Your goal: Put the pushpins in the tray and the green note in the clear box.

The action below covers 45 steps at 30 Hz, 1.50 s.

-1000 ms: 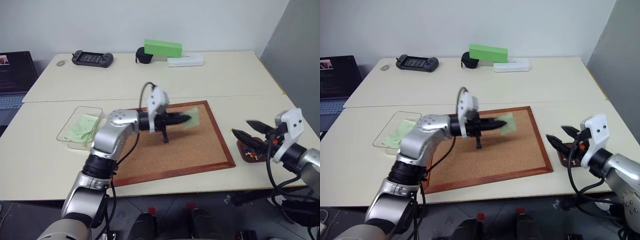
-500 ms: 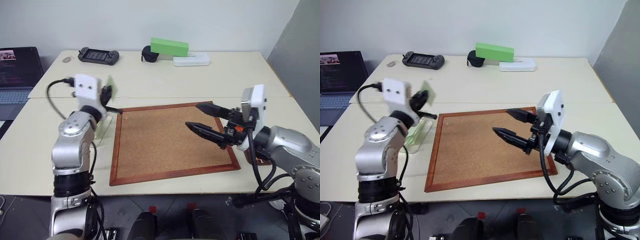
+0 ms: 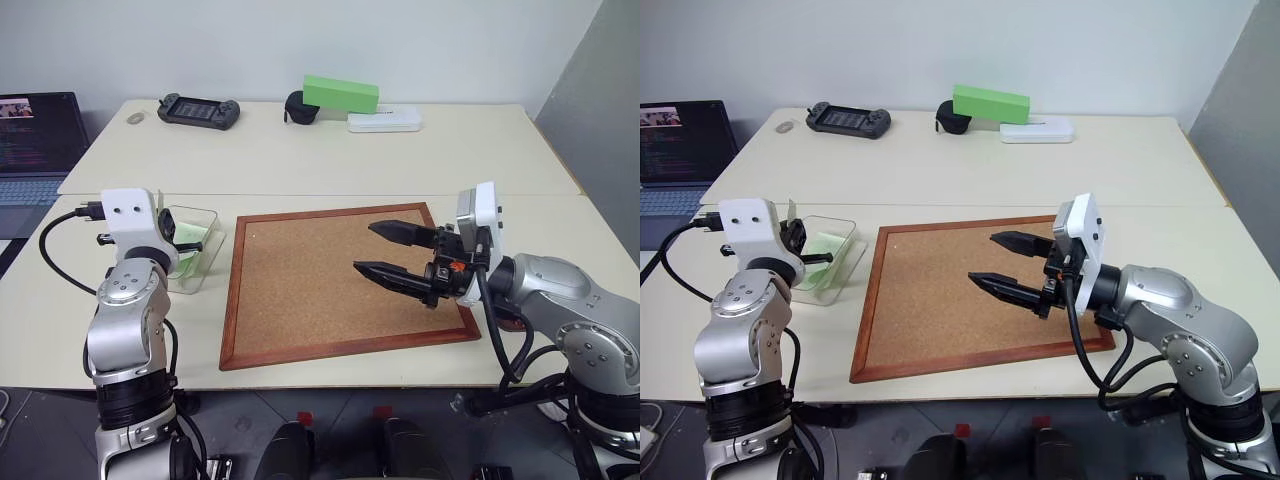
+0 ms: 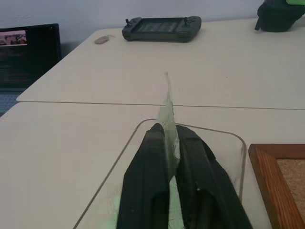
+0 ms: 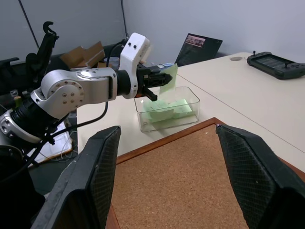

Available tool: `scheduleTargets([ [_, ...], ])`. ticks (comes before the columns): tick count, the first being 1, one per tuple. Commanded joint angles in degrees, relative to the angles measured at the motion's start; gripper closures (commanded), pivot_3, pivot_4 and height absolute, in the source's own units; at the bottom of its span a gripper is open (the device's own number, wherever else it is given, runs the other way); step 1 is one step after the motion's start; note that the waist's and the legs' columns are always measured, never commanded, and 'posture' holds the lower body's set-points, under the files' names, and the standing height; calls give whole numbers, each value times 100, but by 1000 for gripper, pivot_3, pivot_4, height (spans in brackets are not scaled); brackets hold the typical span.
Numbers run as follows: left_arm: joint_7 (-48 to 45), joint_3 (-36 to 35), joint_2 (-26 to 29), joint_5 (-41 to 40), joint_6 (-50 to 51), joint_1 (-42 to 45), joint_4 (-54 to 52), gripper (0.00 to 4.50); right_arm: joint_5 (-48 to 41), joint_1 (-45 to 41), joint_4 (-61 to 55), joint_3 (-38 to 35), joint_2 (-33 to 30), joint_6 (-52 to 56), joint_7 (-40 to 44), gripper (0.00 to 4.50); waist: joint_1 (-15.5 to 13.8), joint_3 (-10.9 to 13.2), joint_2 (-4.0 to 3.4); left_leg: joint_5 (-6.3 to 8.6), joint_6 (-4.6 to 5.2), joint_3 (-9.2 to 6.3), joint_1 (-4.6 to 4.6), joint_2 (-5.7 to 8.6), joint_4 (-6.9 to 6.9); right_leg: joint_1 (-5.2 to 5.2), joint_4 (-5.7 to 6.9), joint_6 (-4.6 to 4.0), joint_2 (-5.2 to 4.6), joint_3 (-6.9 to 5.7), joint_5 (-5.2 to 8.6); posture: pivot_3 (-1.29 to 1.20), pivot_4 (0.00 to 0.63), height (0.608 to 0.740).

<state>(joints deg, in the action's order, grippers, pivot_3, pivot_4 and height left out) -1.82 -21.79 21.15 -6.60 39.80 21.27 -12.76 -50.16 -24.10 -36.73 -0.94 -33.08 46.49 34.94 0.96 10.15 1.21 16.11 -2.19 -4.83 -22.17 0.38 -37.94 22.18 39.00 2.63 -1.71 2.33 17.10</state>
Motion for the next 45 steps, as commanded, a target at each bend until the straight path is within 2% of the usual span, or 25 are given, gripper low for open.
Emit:
scheduleTargets([
  [1, 52, -46, 26, -32, 18, 4, -257, 3034, 27, 12, -133, -70, -53, -136, 19, 1102, 0, 0, 0, 0, 0, 0, 0, 0, 0, 0, 0, 0, 0, 0, 0, 0, 150, 740],
  [7, 83, -46, -10, -47, 49, 18, -313, 1709, -9, 161, -236, -145, -103, -118, -66, 1102, 1, 0, 0, 0, 0, 1, 0, -1, 1, 0, 0, 0, 0, 0, 0, 0, 150, 740],
  [8, 90, -47, -17, -47, 50, 17, -320, 1648, -9, 181, -250, -153, -109, -118, -82, 1102, 0, 0, 0, 0, 0, 1, 0, -1, 0, 0, 0, 0, 0, 0, 0, 0, 150, 740],
  [11, 172, -120, -98, -73, 90, 25, -347, 1093, -9, 213, -278, -166, -122, -127, -126, 1102, 0, 0, 0, 0, 0, 1, 0, 0, 1, 0, 0, 0, 0, 0, 0, 0, 150, 740],
  [17, 591, -778, -577, -569, 487, 292, -318, 39, 14, 244, -293, -139, -131, -150, -180, 1102, -1, 1, 5, 0, 0, 0, 0, -2, -1, 0, 0, 0, 0, -2, 0, 0, 150, 740],
  [25, 707, -836, -505, -710, 611, 355, -338, 39, 11, 221, -290, -110, -122, -148, -236, 1102, 0, 1, 5, 0, 0, 1, 0, 0, -1, -1, 0, 0, 1, 0, 0, 0, 150, 740],
  [28, 889, -1109, -756, -1031, 846, 420, -366, 39, 33, 179, -264, -97, -113, -155, -267, 1102, 0, 1, 6, 0, -1, 1, 0, 0, -1, -1, 0, 0, 1, -1, 0, 0, 150, 740],
  [32, 514, -660, -520, -1120, 1195, 368, -367, 39, 61, 170, -245, -72, -102, -164, -277, 1102, 2, 3, 10, 0, -1, 0, 0, -1, 0, 0, 1, 0, 3, -2, 0, 0, 150, 740],
  [38, 359, -347, -265, -969, 1054, 297, -407, 39, 96, 177, -253, -60, -78, -178, -294, 1102, 4, 3, 10, -1, -2, 2, 0, 0, 0, -1, 0, 0, 3, 0, 0, 0, 150, 740],
  [45, 314, -187, -299, -997, 1059, 277, -421, 39, 139, 177, -245, -71, -44, -184, -336, 1102, 3, 3, 10, -1, -2, 2, 0, 0, 0, 0, 0, 0, 2, 1, 0, 0, 150, 740],
])
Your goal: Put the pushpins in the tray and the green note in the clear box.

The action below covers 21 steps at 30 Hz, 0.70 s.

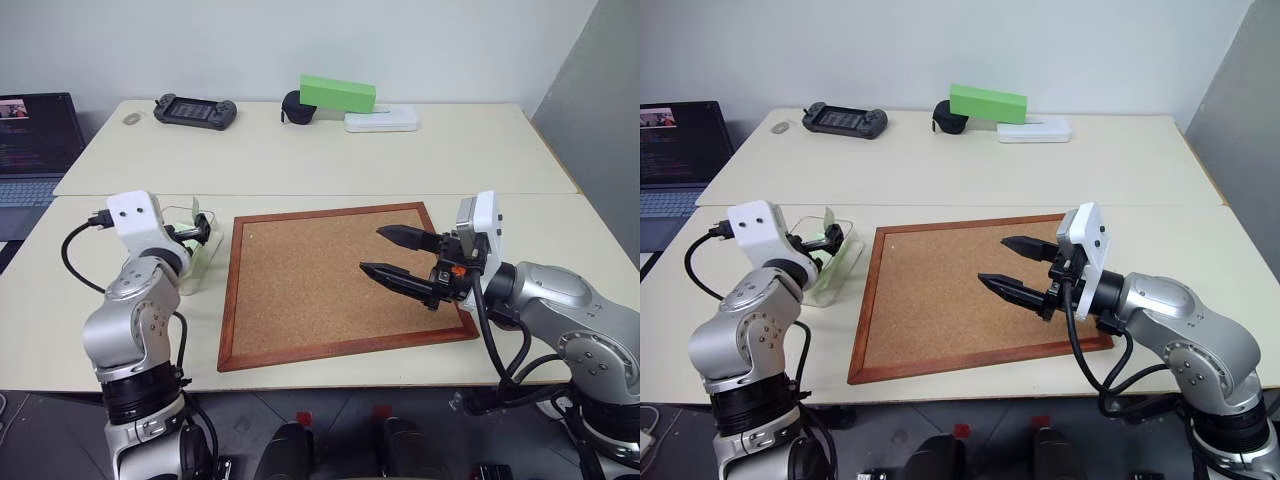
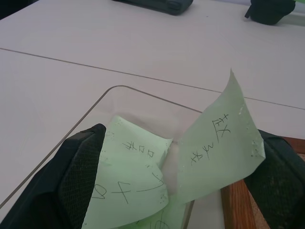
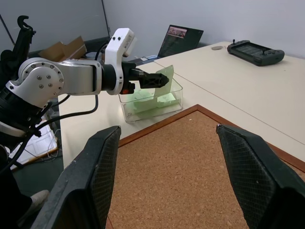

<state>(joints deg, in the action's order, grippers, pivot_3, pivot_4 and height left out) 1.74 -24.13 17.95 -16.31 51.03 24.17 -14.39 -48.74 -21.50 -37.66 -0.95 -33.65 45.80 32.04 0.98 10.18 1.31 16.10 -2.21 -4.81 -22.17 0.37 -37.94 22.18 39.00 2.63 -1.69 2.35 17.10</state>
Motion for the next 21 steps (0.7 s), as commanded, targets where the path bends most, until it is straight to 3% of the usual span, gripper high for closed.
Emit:
scheduleTargets([
  [1, -65, 72, 19, -39, -69, -23, -267, 39, 2, -81, -154, -73, 16, -114, -48, 1102, 0, 0, 0, 0, 0, 0, 0, 0, 0, 0, 0, 0, 0, 0, 0, 0, 150, 740],
  [13, 621, -456, -151, -44, 331, 198, -122, 39, 67, -88, -100, -75, 28, -167, -72, 1102, 0, 0, 0, 0, 0, -2, 0, -1, 0, 0, 0, 0, 0, -1, 0, 0, 150, 740],
  [21, 513, -539, -159, -310, 678, 460, -42, 39, 107, -83, -59, -85, 24, -206, -52, 1102, 0, 0, 2, 0, 0, -1, 0, 1, 0, 0, 0, 0, 0, -2, 0, 0, 150, 740],
])
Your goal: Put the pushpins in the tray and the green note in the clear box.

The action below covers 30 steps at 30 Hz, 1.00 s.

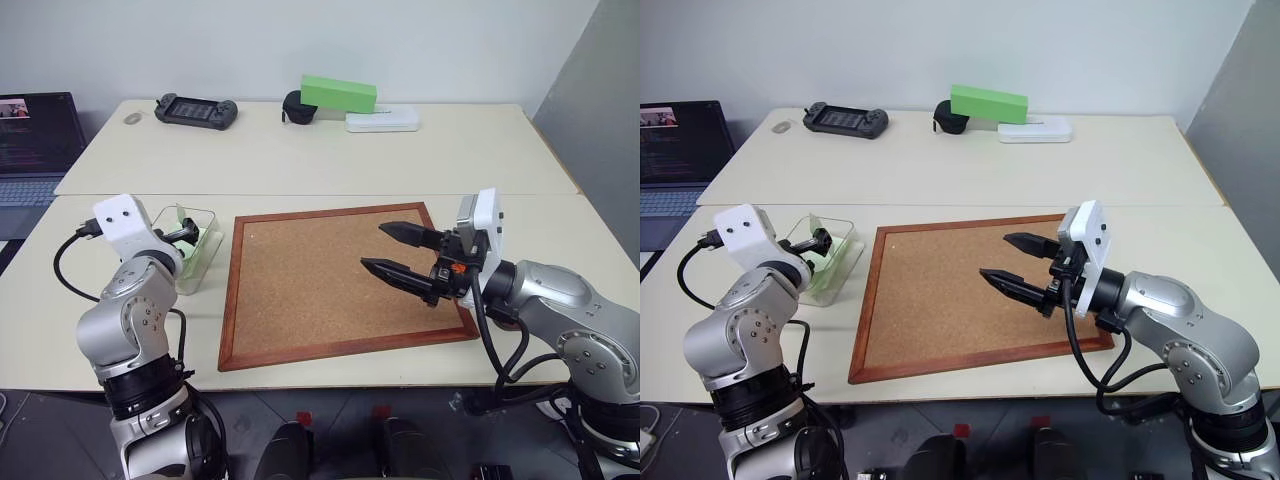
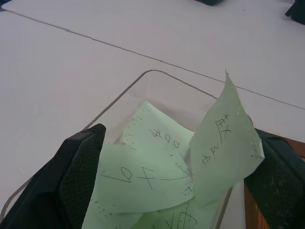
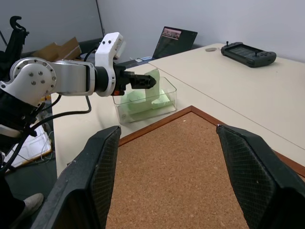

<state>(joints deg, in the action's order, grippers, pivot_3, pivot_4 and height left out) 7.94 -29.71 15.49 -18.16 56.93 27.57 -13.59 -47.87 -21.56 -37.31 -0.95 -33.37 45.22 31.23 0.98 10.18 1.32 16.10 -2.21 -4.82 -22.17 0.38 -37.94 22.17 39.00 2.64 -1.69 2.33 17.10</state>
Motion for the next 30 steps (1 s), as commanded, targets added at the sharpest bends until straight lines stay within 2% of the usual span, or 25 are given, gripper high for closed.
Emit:
scheduleTargets([
  [1, -159, 124, 123, -106, 119, 130, -129, 39, 26, -85, -88, -83, -2, -146, 26, 1102, 0, 0, 0, 0, 0, 0, 0, 0, 0, 0, 0, 0, 0, 0, 0, 0, 150, 740],
  [9, -375, 232, 261, -170, 364, 153, -81, 39, 62, -117, -54, -96, -13, -160, 20, 1102, 8, 0, 0, -1, -1, 0, 0, -2, 1, 1, 0, 0, 0, 0, 0, 0, 150, 740],
  [19, 435, -431, 70, 85, -252, 455, -61, 39, 137, -82, -21, -86, -17, -197, 81, 1102, 6, 1, 1, -1, -1, 1, 1, -2, 1, 2, -1, 0, -1, 1, 0, 0, 150, 740],
  [21, 622, -763, -200, -175, -501, 687, -69, 39, 149, -89, -5, -75, -5, -206, 81, 1102, 0, 1, 2, -1, -1, 1, 0, -2, 1, 2, -1, 0, -1, 1, 0, 0, 150, 740],
  [24, 581, -1182, -691, -965, -1, 992, -99, 39, 160, -116, 26, -60, 7, -212, 86, 1102, -45, 1, 5, -1, -2, 0, -1, -1, -2, 0, -1, 1, -3, -1, 0, 0, 150, 740],
  [27, 1320, -1669, -1018, -916, -344, 1055, -268, 39, 156, -119, 15, -59, 1, -204, 86, 1102, -79, 3, 12, -1, -2, 3, -1, 4, -4, -2, -4, 4, -7, 1, -2, 0, 150, 740],
  [28, 1346, -1535, -894, -772, -336, 991, -320, 39, 154, -113, 14, -64, 0, -203, 85, 1102, -80, 6, 17, -2, -4, 6, -2, 4, -4, -1, -4, 4, -7, 3, -2, 0, 150, 740],
  [29, 934, -783, -367, -456, -262, 746, -395, 39, 155, -107, 14, -65, -2, -202, 83, 1102, -56, 12, 27, -5, -9, 6, -5, 4, -3, 1, -5, 4, -7, 3, -2, 0, 150, 740],
  [30, 716, -351, -97, -293, -217, 596, -461, 39, 150, -98, 6, -69, -5, -196, 78, 1102, -22, 17, 36, -8, -16, 10, -7, -1, -1, 8, -4, 4, -5, 7, -2, 0, 150, 740],
])
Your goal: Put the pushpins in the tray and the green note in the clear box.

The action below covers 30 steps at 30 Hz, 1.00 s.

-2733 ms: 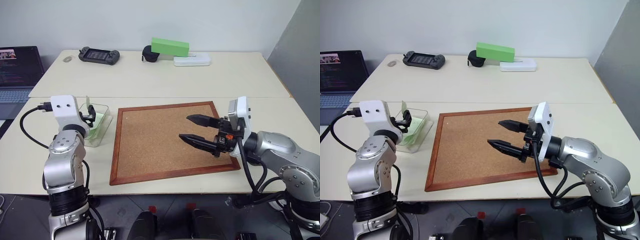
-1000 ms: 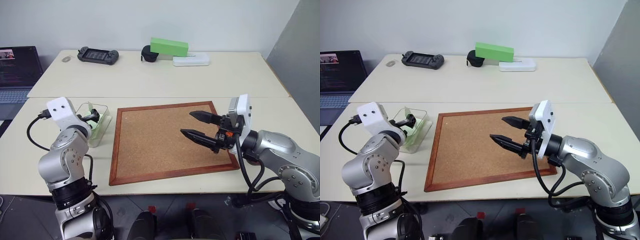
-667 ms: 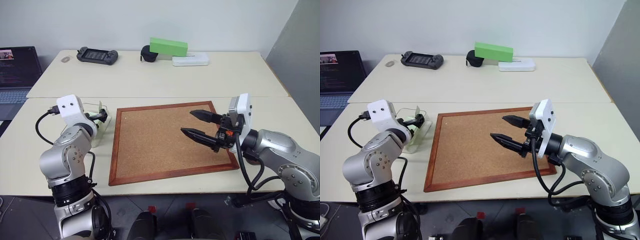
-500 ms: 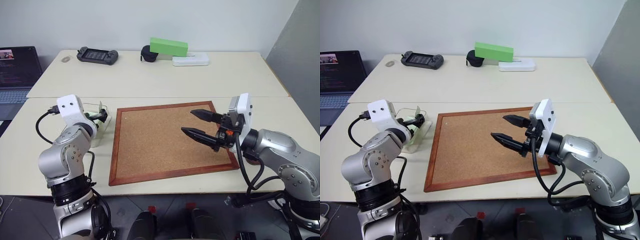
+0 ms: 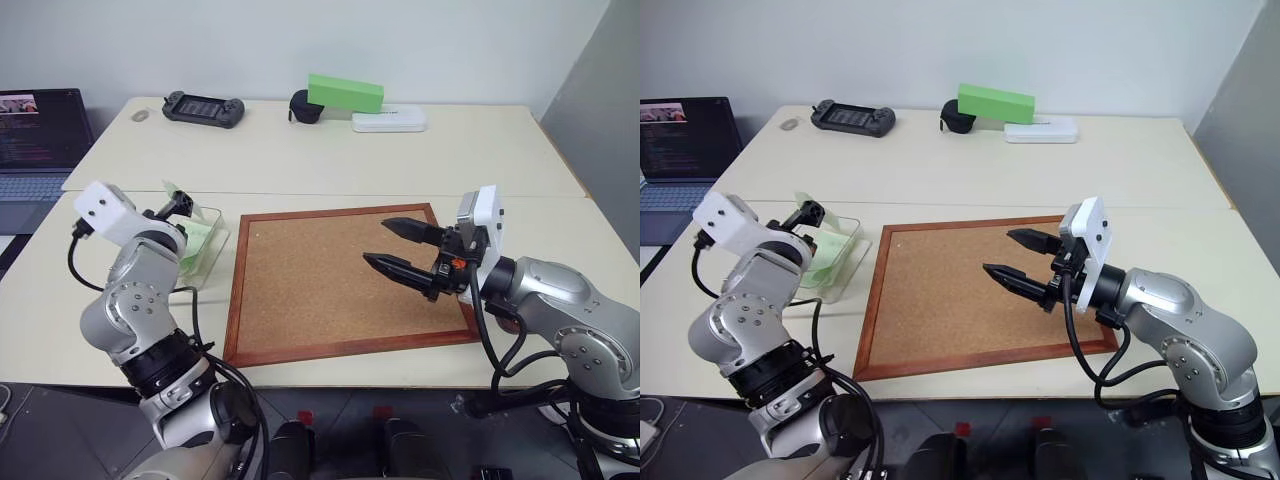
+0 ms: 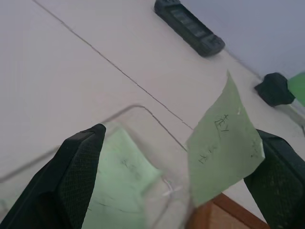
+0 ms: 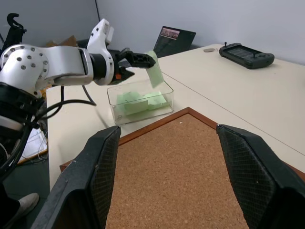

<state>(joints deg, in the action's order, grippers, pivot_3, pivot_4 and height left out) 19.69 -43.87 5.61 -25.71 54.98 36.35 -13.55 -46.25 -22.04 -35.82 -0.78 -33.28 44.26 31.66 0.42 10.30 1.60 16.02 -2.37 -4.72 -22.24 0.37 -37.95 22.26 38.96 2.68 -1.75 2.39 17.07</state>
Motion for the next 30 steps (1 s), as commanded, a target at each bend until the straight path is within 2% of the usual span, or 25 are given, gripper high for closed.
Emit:
scheduleTargets([
  [1, -346, 1185, 947, 580, 122, -339, -482, 39, -19, -46, -148, -89, -14, -95, 31, 1102, 64, 7, 12, -2, -3, 0, -2, 5, 3, 3, 1, 0, 5, 0, 0, 0, 150, 740],
  [3, 7, 1031, 928, 680, 187, -351, -459, 39, -26, -31, -170, -85, -25, -94, 35, 1102, 57, 4, 6, -6, -11, -16, -8, -4, 5, 6, 4, -2, 17, -9, 0, 0, 150, 740],
  [8, -391, 1618, 1438, 949, 56, -364, -549, 39, -17, -84, -116, -62, 5, -93, 28, 1102, 57, 5, 9, -1, -2, -11, -8, 4, -2, 1, 3, 3, 5, -6, -3, 0, 150, 740],
  [9, -595, 1969, 1765, 1195, -135, -533, -548, 39, -22, -89, -121, -59, 10, -87, 22, 1102, 53, 5, 9, 2, 3, -14, -9, 4, -2, 1, 3, 3, 6, -9, -3, 0, 150, 740],
  [11, -691, 2209, 2025, 1439, -131, -798, -563, 39, -19, -101, -114, -51, 19, -83, 17, 1102, 57, 5, 8, 0, -1, -15, -7, 2, 1, 3, 3, 2, 7, -9, -3, 0, 150, 740],
  [17, -1097, 2137, 2022, 1282, -40, -981, -252, 39, -8, -90, -107, -50, 30, -98, 7, 1102, 73, 4, 7, -7, -12, -12, -11, 1, 2, 4, 0, 2, 4, -7, -2, 0, 150, 740],
  [19, -1460, 2263, 1979, 1075, 137, -1032, -87, 39, -3, -91, -105, -48, 38, -100, -2, 1102, 73, 4, 7, -1, -2, -14, -11, 1, 2, 4, 1, 2, 4, -9, -2, 0, 150, 740],
  [25, -1801, 2527, 2080, 1159, 232, -1245, -115, 39, -35, -61, -156, -86, 39, -62, -68, 1102, 89, 4, 7, 4, 7, -15, -10, 2, 0, 3, 2, 2, 3, -9, -2, 0, 150, 740],
  [30, -2143, 2960, 2387, 1386, 60, -1455, -117, 39, -42, -62, -163, -94, 39, -53, -105, 1102, 105, 4, 7, 4, 7, -15, -10, 1, 2, 4, 2, 2, 3, -8, -2, 0, 150, 740],
])
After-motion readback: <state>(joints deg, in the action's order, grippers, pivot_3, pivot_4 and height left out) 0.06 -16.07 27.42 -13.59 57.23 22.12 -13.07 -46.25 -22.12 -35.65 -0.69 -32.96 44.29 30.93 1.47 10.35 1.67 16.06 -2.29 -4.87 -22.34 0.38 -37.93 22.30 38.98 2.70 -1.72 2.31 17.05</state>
